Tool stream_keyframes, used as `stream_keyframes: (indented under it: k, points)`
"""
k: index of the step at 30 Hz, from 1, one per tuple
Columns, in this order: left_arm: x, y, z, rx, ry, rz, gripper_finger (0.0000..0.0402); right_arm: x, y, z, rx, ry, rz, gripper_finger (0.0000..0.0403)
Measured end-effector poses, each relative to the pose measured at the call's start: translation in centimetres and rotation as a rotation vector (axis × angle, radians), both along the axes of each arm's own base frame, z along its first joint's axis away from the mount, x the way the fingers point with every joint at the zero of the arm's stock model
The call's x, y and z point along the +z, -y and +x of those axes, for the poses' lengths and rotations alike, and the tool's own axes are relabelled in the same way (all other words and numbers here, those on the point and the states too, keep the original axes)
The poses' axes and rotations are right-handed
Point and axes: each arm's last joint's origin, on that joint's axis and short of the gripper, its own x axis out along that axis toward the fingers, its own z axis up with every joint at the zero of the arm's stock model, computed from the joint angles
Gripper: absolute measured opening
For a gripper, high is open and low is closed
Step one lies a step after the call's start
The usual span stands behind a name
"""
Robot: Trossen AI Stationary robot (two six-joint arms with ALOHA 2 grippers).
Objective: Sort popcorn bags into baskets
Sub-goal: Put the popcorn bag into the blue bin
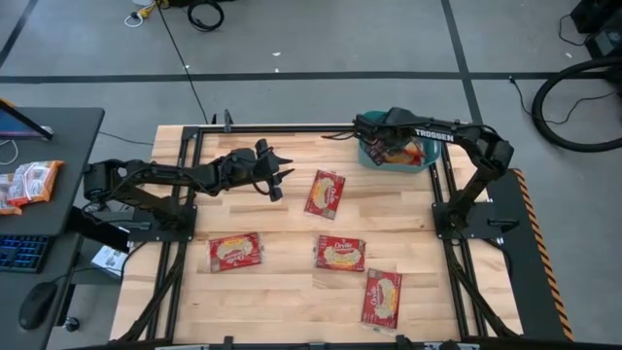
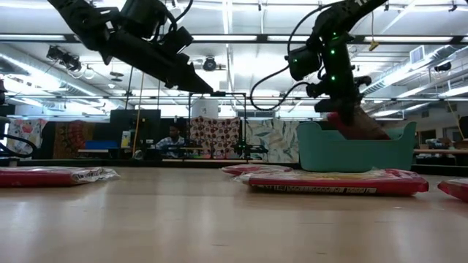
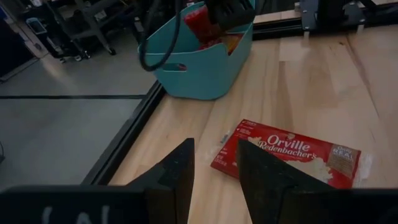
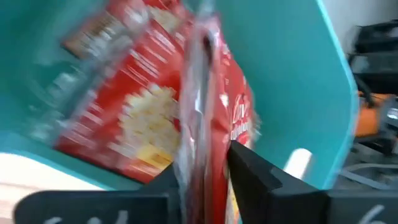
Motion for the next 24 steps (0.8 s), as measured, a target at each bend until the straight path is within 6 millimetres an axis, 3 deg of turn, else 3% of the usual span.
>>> stream_keyframes:
  k: [10,16,24]
  points:
    - [-0.1,0.0,0.0,-0.005,-0.020,0.008,0.0125,-0.2,0.5,1.5,0.100,0.190,0.089,0.0152]
    - [-0.2,0.2,0.0,-0.058,-0.016,-0.006,0.0125,-0.1,0.2,1.2,0.101,0.188,0.135,0.0182]
    - [-0.2,0.2,0.0,-0.062,-0.019,0.000,0.0125,2.7,0.3,1.8,0.128,0.259,0.096,0.0205]
